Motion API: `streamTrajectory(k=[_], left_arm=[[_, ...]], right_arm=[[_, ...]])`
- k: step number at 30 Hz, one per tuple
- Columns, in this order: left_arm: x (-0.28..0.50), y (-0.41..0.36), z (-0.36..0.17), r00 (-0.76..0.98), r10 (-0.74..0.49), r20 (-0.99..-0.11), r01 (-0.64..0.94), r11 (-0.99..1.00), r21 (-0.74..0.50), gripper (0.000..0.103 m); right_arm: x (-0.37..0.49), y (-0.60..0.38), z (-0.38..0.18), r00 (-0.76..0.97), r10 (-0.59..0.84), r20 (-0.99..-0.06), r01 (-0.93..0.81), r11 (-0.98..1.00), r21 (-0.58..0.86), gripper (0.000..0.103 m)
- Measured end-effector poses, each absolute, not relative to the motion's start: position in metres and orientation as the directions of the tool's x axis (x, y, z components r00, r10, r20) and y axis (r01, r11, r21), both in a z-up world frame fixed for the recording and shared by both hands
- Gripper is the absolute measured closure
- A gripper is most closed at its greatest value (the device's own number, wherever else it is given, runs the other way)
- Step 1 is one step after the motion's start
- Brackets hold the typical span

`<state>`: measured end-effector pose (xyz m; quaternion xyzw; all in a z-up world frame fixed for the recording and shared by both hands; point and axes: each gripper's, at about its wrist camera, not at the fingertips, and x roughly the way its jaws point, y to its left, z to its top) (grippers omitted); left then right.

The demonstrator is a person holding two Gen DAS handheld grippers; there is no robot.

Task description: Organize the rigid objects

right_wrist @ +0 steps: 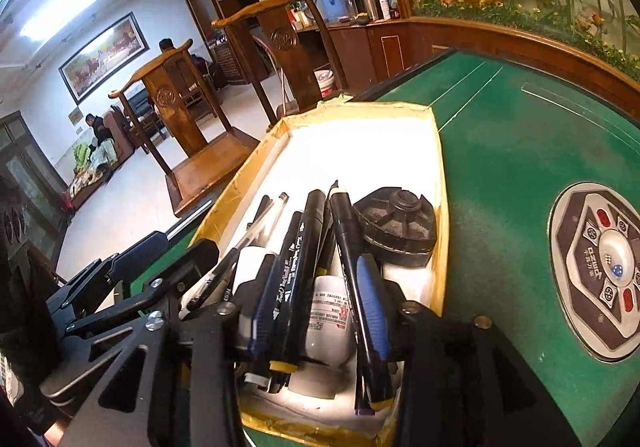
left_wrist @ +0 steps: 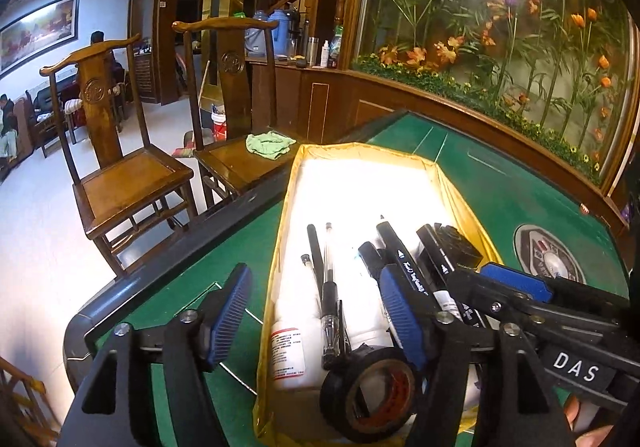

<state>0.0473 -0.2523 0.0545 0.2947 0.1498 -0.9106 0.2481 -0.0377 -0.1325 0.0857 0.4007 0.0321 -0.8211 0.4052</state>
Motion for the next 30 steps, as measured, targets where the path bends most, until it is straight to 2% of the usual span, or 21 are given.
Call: streamTrajectory(k=[4, 15, 24, 30], left_arm=[[0.052, -0.249, 0.060, -0.709, -0.362, -0.605, 0.540, -0.830, -0.137, 0.028], [0.071, -0.222, 0.075, -0.737, -0.360, -0.572, 0.518, -0.844, -0.136, 0.021], [0.087, -0.188, 0.077, -0.762, -0.363, -0.537, 0.488, -0.866, -0.109, 0.020], [0.102, -0.163, 0.082, -0.776, -0.405, -0.484, 0.495, -0.866, -0.069, 0.010]], right_arm=[[-0.033, -0.124, 0.092, -0.366, -0.645, -0.671, 0.693, -0.670, 0.267, 0.054], [-0.014, -0.090, 0.108, -0.406, -0.655, -0.637, 0.692, -0.676, 0.254, 0.041], [0.009, -0.053, 0.113, -0.448, -0.644, -0.620, 0.690, -0.690, 0.219, 0.037], [0.023, -0.027, 0.114, -0.471, -0.645, -0.602, 0.683, -0.698, 0.214, 0.034]])
